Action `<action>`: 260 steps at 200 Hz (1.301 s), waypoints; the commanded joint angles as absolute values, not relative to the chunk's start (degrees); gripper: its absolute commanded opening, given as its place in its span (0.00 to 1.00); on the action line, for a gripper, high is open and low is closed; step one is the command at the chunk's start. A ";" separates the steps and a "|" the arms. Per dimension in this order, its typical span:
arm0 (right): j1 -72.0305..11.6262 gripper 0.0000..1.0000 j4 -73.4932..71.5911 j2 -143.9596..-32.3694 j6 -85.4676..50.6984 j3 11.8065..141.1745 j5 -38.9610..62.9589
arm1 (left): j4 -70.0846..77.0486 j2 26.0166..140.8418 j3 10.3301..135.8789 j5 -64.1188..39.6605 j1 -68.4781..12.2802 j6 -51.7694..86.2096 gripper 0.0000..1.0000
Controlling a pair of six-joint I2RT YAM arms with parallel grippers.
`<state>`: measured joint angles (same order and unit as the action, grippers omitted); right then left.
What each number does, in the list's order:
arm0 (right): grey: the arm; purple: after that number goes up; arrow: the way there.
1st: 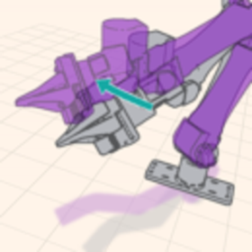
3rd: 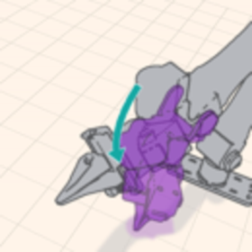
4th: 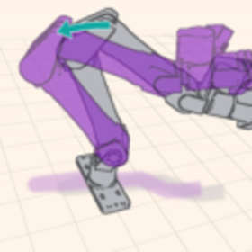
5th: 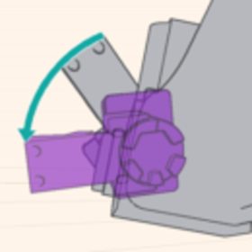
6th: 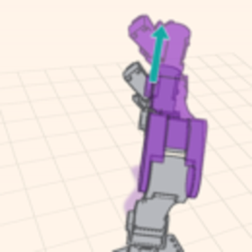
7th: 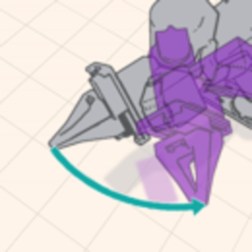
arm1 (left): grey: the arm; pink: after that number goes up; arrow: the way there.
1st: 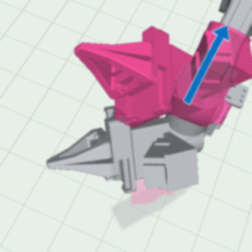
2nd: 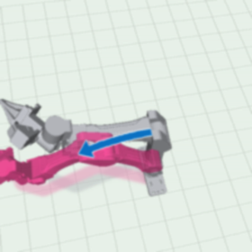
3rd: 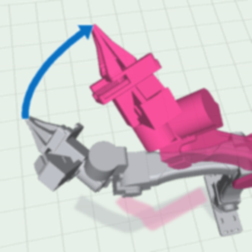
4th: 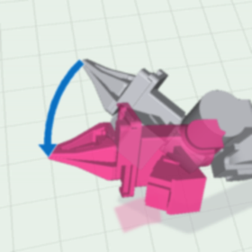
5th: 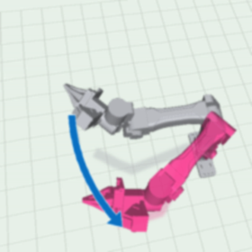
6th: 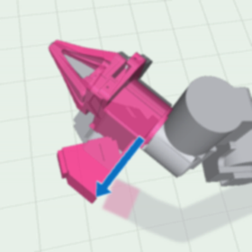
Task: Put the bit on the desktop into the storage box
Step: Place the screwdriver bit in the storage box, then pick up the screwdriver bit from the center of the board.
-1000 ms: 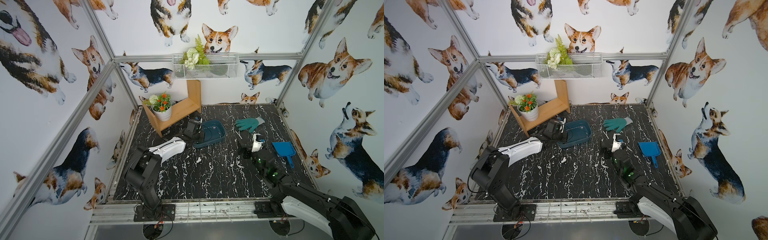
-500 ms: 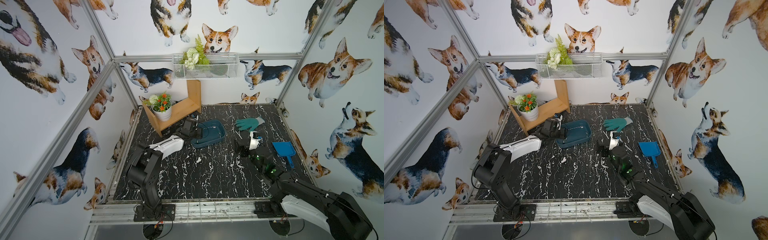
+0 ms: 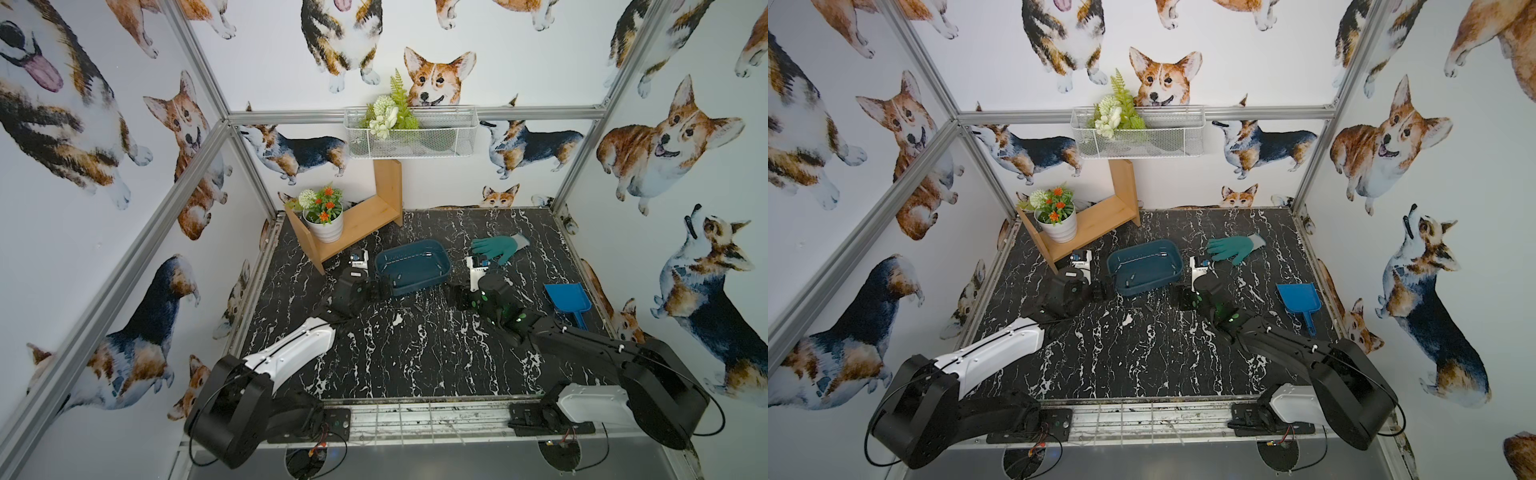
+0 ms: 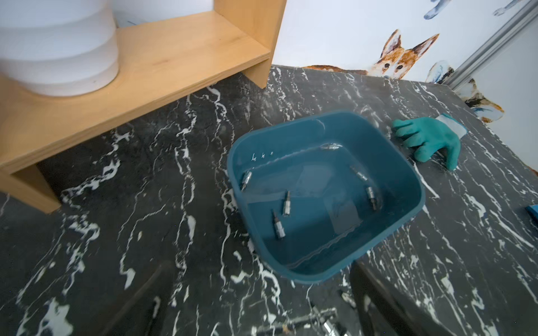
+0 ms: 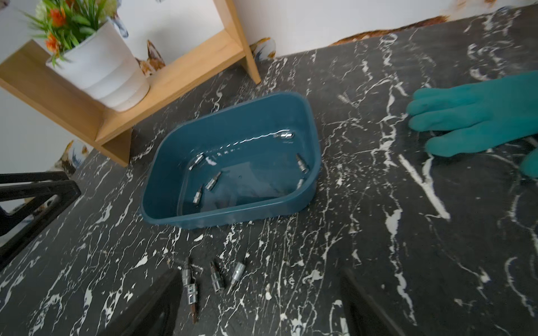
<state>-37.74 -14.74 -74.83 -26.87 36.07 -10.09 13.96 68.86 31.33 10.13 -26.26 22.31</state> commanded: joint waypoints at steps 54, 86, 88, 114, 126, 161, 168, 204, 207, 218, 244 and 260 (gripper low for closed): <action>-43.82 0.77 -6.07 -90.37 -29.12 46.96 -12.60 | 26.99 54.25 16.04 16.00 -26.19 20.25 1.00; -44.06 0.69 -3.71 -95.39 -30.15 50.57 -11.78 | 26.14 54.45 16.44 16.57 -26.19 19.95 1.00; -44.11 0.69 -3.70 -95.61 -30.21 50.72 -11.78 | 26.16 54.48 16.44 16.49 -26.19 20.02 1.00; -44.14 0.64 -2.88 -98.17 -30.32 51.91 -12.31 | 26.88 54.30 16.08 16.26 -26.19 20.06 1.00; -44.17 0.59 -2.16 -99.03 -30.32 52.54 -12.98 | 26.87 54.16 15.99 16.34 -26.19 19.96 1.00; -44.23 0.53 0.10 -101.62 -30.06 54.63 -13.62 | 27.16 54.21 15.83 16.18 -26.19 19.95 1.00; -44.31 0.51 0.47 -102.07 -29.96 55.07 -13.66 | 27.16 54.31 15.89 16.17 -26.19 19.95 1.00; -44.61 0.48 2.57 -104.07 -29.96 57.06 -14.37 | 27.07 54.51 16.03 16.08 -26.19 19.82 1.00; -44.57 0.48 2.77 -104.28 -29.97 57.24 -14.40 | 27.11 54.44 16.08 16.00 -26.19 19.78 1.00; -44.67 0.47 3.47 -104.85 -29.97 57.80 -14.65 | 27.07 54.48 16.08 15.99 -26.19 19.78 1.00; -44.83 0.46 4.69 -105.88 -29.92 58.84 -15.03 | 27.07 54.53 16.06 15.91 -26.19 19.78 1.00; -44.87 0.44 5.23 -106.42 -29.72 59.35 -15.17 | 27.06 54.58 16.13 15.62 -26.19 19.78 1.00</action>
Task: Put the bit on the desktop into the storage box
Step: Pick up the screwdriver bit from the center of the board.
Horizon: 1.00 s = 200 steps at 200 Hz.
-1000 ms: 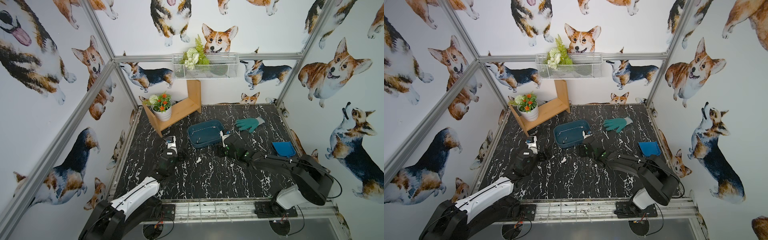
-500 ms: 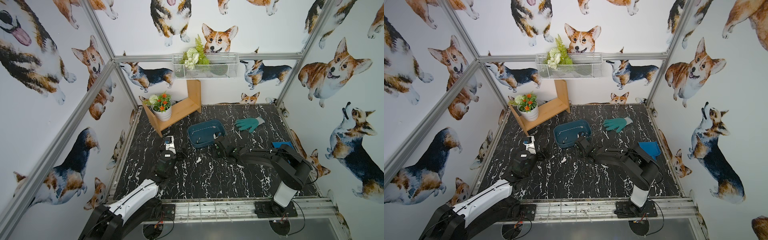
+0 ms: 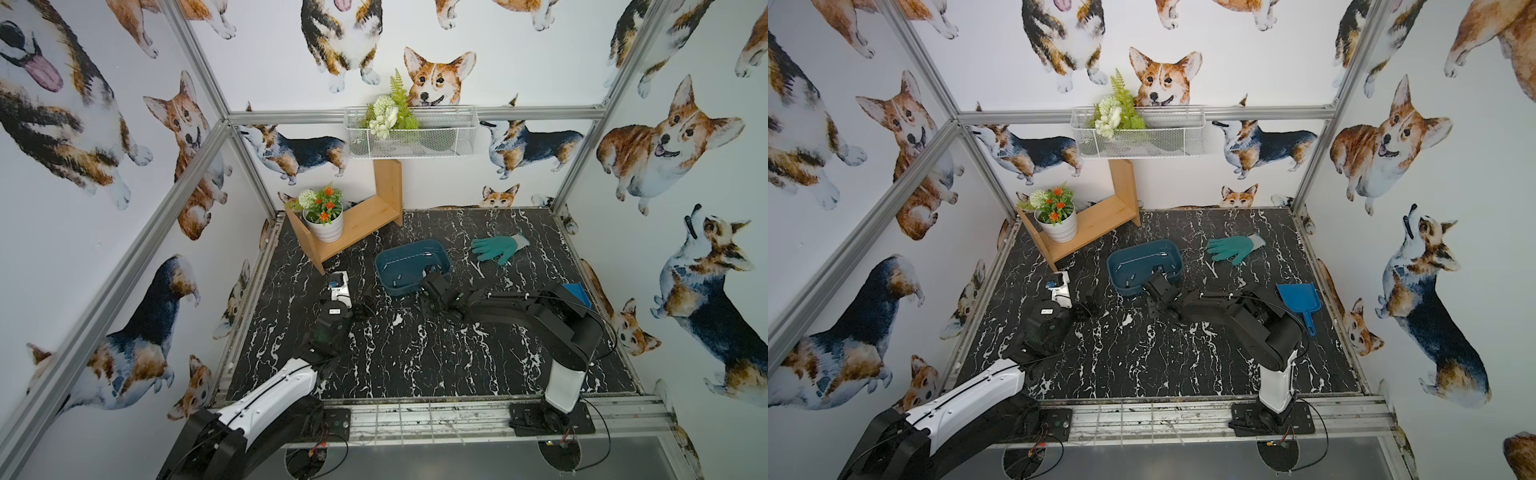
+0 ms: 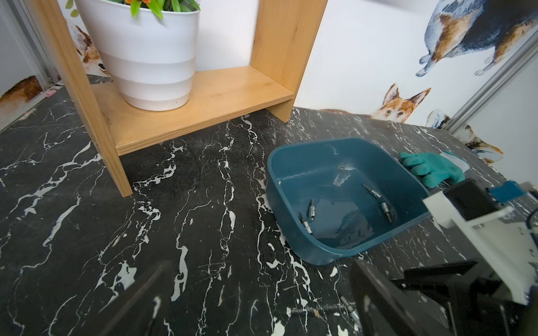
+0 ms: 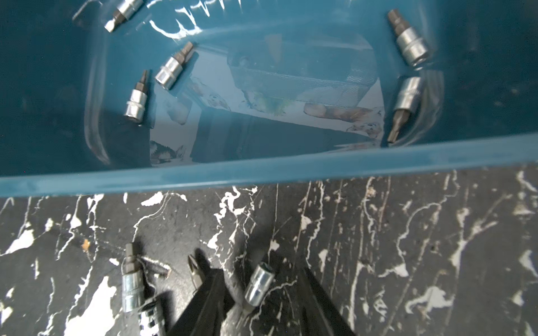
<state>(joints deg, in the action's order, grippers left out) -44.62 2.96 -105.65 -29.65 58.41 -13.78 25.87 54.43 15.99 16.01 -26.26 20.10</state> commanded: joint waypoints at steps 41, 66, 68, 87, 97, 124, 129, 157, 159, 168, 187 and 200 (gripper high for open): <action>-44.84 0.40 7.09 -107.84 -29.36 60.64 -15.89 | 27.03 54.57 16.08 15.64 -26.19 19.78 1.00; -44.82 0.37 8.23 -108.05 -29.18 60.91 -16.14 | 27.09 54.75 16.21 15.56 -26.19 19.78 1.00; -44.89 0.36 8.30 -108.03 -29.18 60.91 -16.16 | 27.10 54.82 16.19 15.56 -26.19 19.78 1.00; -44.83 0.34 9.21 -107.89 -29.10 61.00 -16.41 | 27.15 54.79 16.22 15.44 -26.19 19.79 1.00; -44.87 0.32 9.79 -107.78 -29.09 61.00 -16.43 | 27.13 54.76 16.16 15.55 -26.19 19.78 1.00; -44.84 0.28 10.79 -107.45 -29.09 60.73 -16.41 | 27.16 54.76 16.11 15.56 -26.19 19.84 1.00; -44.85 0.27 10.89 -107.40 -29.01 60.65 -16.42 | 27.11 54.80 16.09 15.63 -26.19 19.81 1.00; -44.82 0.21 10.96 -107.48 -28.57 60.38 -16.37 | 27.15 54.62 16.09 15.64 -26.19 19.85 1.00; -44.82 0.21 10.91 -107.53 -28.57 60.38 -16.37 | 27.16 54.66 16.11 15.58 -26.19 19.79 1.00; -44.82 0.20 10.90 -107.64 -28.48 60.47 -16.48 | 27.14 54.61 16.08 15.64 -26.19 19.80 1.00; -44.83 0.16 10.90 -107.58 -28.39 60.64 -16.38 | 27.15 54.58 16.09 15.70 -26.19 19.78 1.00; -44.82 0.16 10.98 -107.33 -28.30 60.64 -16.50 | 27.15 54.62 16.08 15.74 -26.19 19.78 1.00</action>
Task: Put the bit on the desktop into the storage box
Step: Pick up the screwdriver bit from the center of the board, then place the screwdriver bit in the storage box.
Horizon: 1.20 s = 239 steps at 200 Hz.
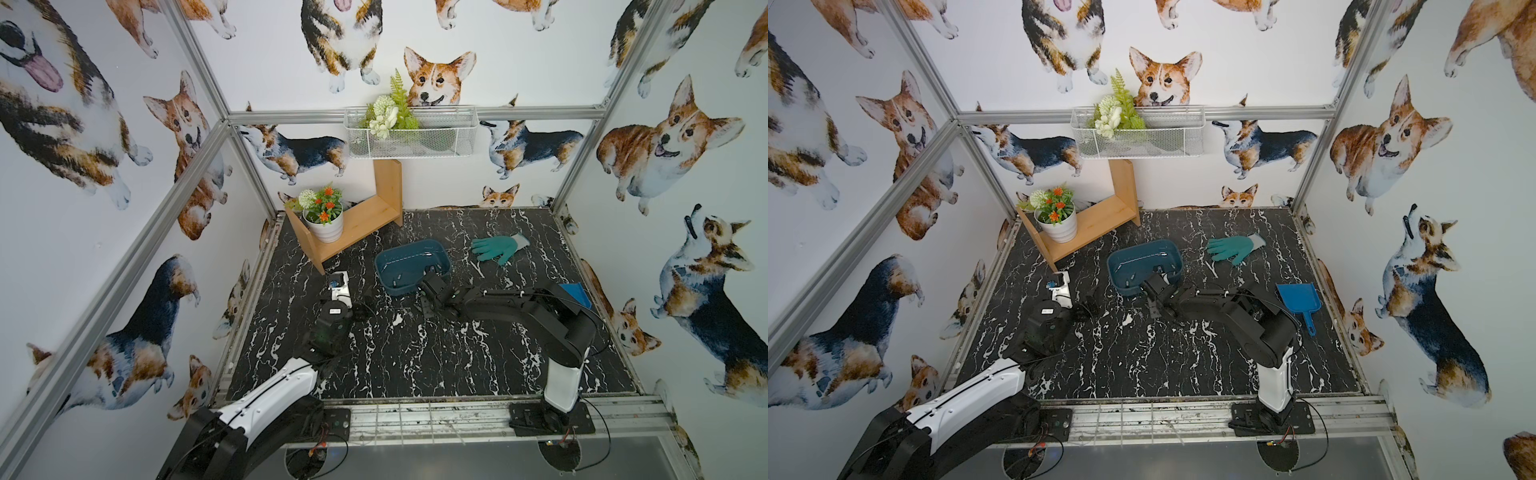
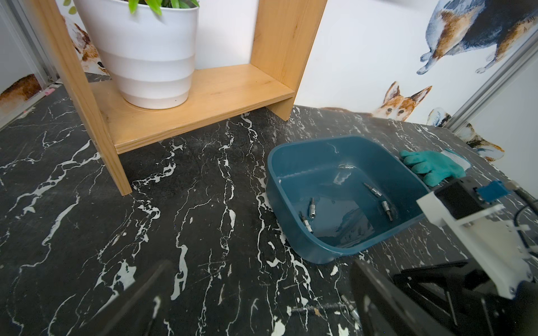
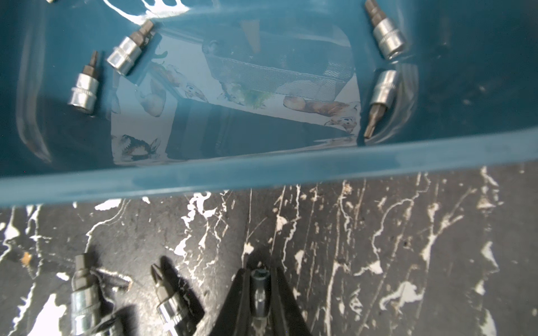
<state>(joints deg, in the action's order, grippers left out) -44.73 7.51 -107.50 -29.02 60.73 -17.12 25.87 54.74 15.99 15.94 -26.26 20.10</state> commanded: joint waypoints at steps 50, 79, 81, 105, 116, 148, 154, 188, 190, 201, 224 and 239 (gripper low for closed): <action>-44.82 0.14 11.61 -103.91 -27.52 60.30 -17.04 | 27.24 54.62 16.02 15.47 -26.19 19.79 1.00; -44.82 0.14 11.69 -100.75 -26.65 60.46 -17.16 | 27.42 54.74 15.97 15.29 -26.19 19.86 1.00; -44.80 0.14 11.69 -100.51 -26.61 60.51 -17.23 | 27.42 54.75 15.99 15.29 -26.19 19.91 1.00; -44.37 0.14 11.11 -98.28 -25.76 61.65 -17.15 | 27.53 55.04 16.08 15.12 -26.19 19.87 1.00; -43.95 0.14 10.09 -97.54 -25.15 62.20 -16.66 | 27.54 55.18 16.07 15.03 -26.19 19.78 1.00; -42.11 0.15 4.60 -96.58 -22.88 63.46 -15.15 | 27.68 55.37 16.13 15.03 -26.19 19.69 1.00; -41.66 0.15 3.68 -96.80 -22.39 63.86 -14.24 | 27.66 55.44 16.08 15.03 -26.19 19.71 1.00; -39.23 0.16 0.55 -100.00 -21.39 68.10 -10.90 | 27.55 55.79 16.28 15.11 -26.19 19.42 1.00; -39.14 0.16 0.45 -100.28 -21.19 68.35 -10.77 | 27.54 55.83 16.31 15.12 -26.19 19.42 1.00; -38.81 0.16 -0.16 -101.84 -20.35 70.07 -10.81 | 27.68 55.93 16.34 15.12 -26.19 19.38 1.00; -38.17 0.16 -1.05 -105.67 -19.36 73.51 -10.42 | 27.77 56.29 16.44 15.05 -26.19 19.38 1.00; -37.75 0.16 -1.41 -108.01 -18.90 75.49 -10.12 | 27.77 56.48 16.44 14.83 -26.19 19.32 1.00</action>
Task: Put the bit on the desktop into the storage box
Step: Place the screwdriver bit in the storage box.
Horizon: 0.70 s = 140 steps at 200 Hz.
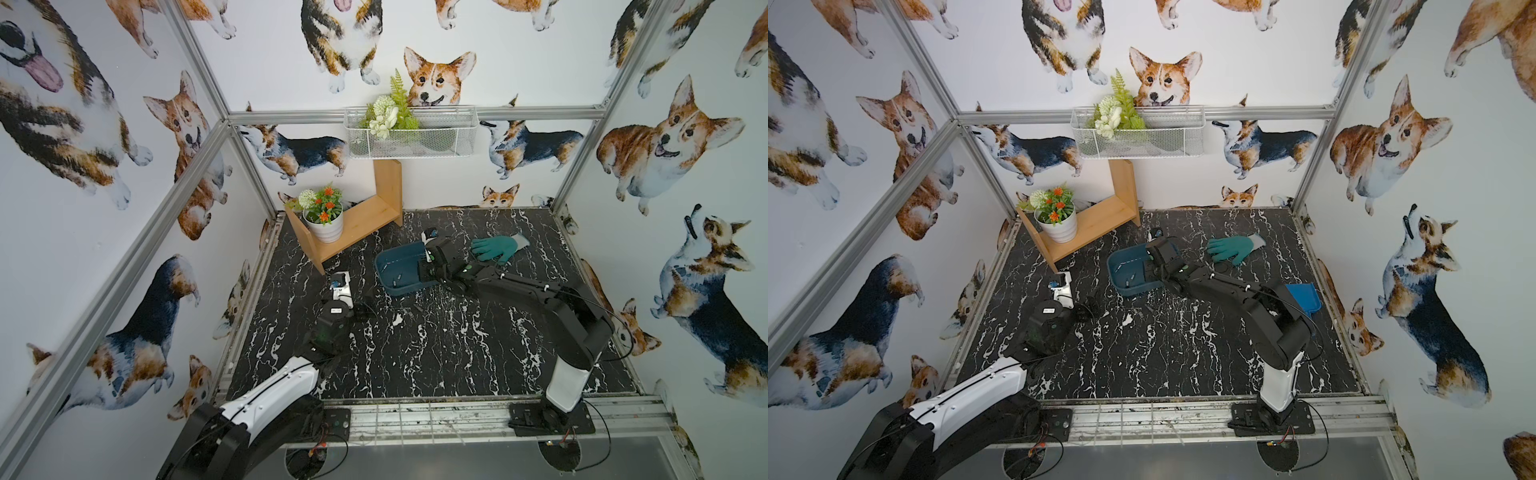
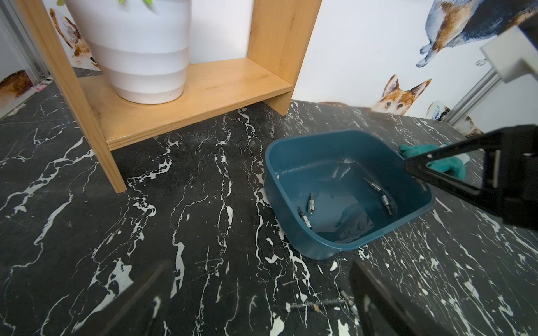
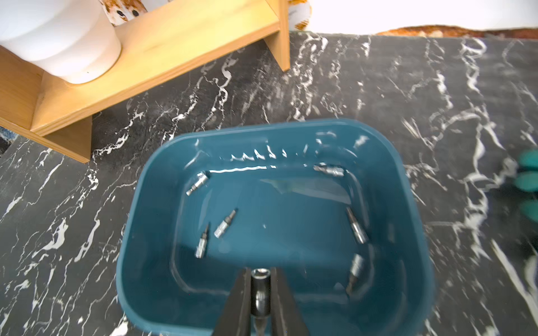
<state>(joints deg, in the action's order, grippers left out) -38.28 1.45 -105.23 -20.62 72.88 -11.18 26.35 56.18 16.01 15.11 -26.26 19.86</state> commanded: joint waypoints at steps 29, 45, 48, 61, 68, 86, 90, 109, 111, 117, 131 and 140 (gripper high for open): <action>-37.44 0.17 -1.09 -111.51 -18.52 78.95 -9.84 | 28.02 56.87 16.52 14.82 -26.19 19.25 1.00; -37.44 0.22 -0.72 -112.11 -18.46 79.96 -9.84 | 27.98 56.95 16.63 14.78 -26.19 19.17 1.00; -37.44 0.25 -0.64 -112.14 -18.46 80.06 -9.82 | 28.03 57.02 16.61 14.77 -26.19 19.16 1.00; -37.44 0.38 -0.24 -111.75 -18.37 80.20 -9.88 | 28.03 56.88 16.63 14.85 -26.19 19.10 1.00; -37.44 0.44 -0.17 -111.30 -18.16 80.08 -9.90 | 28.01 56.87 16.69 14.81 -26.19 19.07 1.00; -37.44 0.54 -0.16 -109.51 -17.22 78.51 -9.15 | 28.21 57.01 16.52 14.61 -26.19 19.07 1.00; -37.44 0.54 -0.30 -108.92 -16.81 77.91 -8.95 | 28.19 57.08 16.52 14.55 -26.19 19.03 1.00; -37.45 0.57 -1.84 -105.57 -15.07 73.72 -6.78 | 28.39 57.37 16.68 14.24 -26.19 18.90 1.00; -37.44 0.57 -2.02 -105.19 -14.91 73.25 -6.49 | 28.43 57.36 16.67 14.17 -26.19 18.90 1.00; -37.45 0.58 -2.52 -104.08 -14.33 71.73 -5.55 | 28.51 57.40 16.68 14.11 -26.19 18.90 1.00; -37.44 0.58 -3.13 -101.58 -13.43 68.56 -3.55 | 28.82 57.66 16.58 14.30 -26.19 19.15 1.00; -37.44 0.58 -3.19 -100.08 -12.97 66.64 -2.32 | 28.92 57.88 16.52 14.50 -26.19 19.40 1.00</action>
